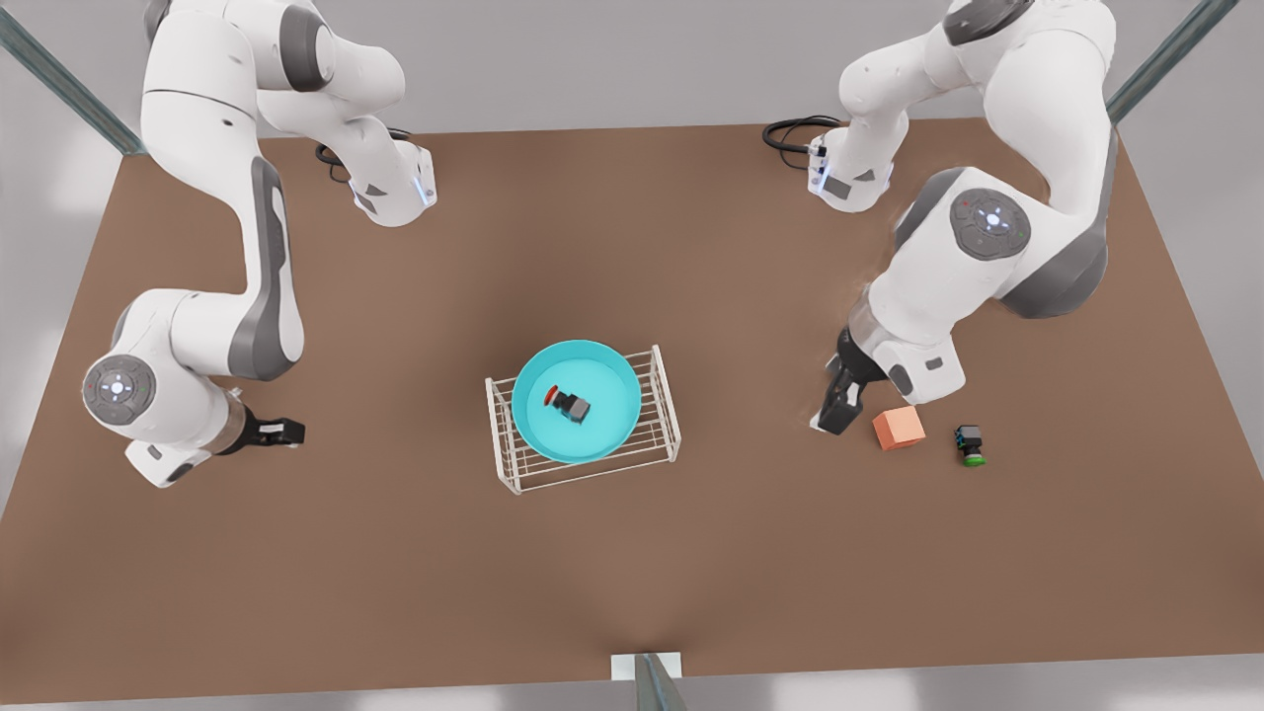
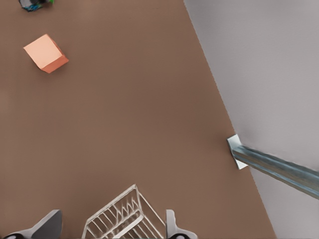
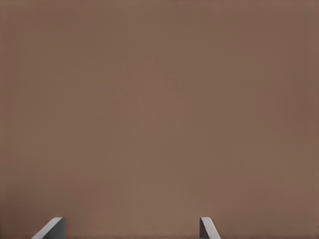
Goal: Place the plate on the shelf with right arm and place the red button switch in the plate with left arm
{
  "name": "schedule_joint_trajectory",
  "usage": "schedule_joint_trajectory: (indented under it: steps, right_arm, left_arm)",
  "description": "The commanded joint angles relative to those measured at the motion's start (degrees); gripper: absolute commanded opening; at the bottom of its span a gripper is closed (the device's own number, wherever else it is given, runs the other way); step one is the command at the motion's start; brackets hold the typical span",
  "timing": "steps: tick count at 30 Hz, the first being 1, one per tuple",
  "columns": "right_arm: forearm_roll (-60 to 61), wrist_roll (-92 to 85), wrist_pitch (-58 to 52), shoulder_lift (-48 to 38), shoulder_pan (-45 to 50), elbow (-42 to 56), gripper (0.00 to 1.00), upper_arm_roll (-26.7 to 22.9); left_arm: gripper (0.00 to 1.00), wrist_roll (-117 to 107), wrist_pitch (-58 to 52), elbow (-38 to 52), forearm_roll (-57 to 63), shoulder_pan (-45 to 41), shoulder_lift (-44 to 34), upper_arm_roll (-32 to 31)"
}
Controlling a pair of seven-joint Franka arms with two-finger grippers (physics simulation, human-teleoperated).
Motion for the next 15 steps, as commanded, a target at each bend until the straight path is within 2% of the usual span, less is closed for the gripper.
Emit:
schedule_joint_trajectory:
  steps: [1,2,3,5,8,10,15]
  right_arm:
    - [0.19,1.45,0.07,0.42,0.11,0.06,1.00,0.06]
    - [0.19,1.45,0.07,0.60,0.11,0.06,1.00,0.06]
    - [0.01,1.45,0.07,0.69,0.11,0.06,1.00,0.06]
    - [0.01,1.36,0.07,1.13,0.02,0.15,1.00,0.06]
    - [-0.08,1.27,0.07,1.39,-0.07,0.24,1.00,0.06]
    - [-0.08,1.10,0.07,1.57,-0.07,0.94,1.00,-0.03]
    - [0.10,1.10,-0.01,1.57,-0.15,1.82,1.00,-0.03]
  left_arm:
    - [1.00,94.72,-26.03,1.30,-18.78,-13.16,-6.05,31.76]
    - [1.00,98.25,-15.95,-12.48,-24.88,-15.98,-15.18,40.58]
    - [1.00,98.69,-0.18,-29.75,-25.49,-16.16,-25.75,42.87]
    - [1.00,99.13,-0.71,-25.79,-26.73,-15.63,-22.76,43.31]
    - [1.00,100.45,1.12,-29.12,-30.24,-15.19,-24.17,45.42]
    - [1.00,100.19,0.70,-22.89,-28.31,-15.55,-21.01,44.54]
    - [1.00,100.19,0.61,-22.98,-32.00,-13.79,-20.22,44.98]
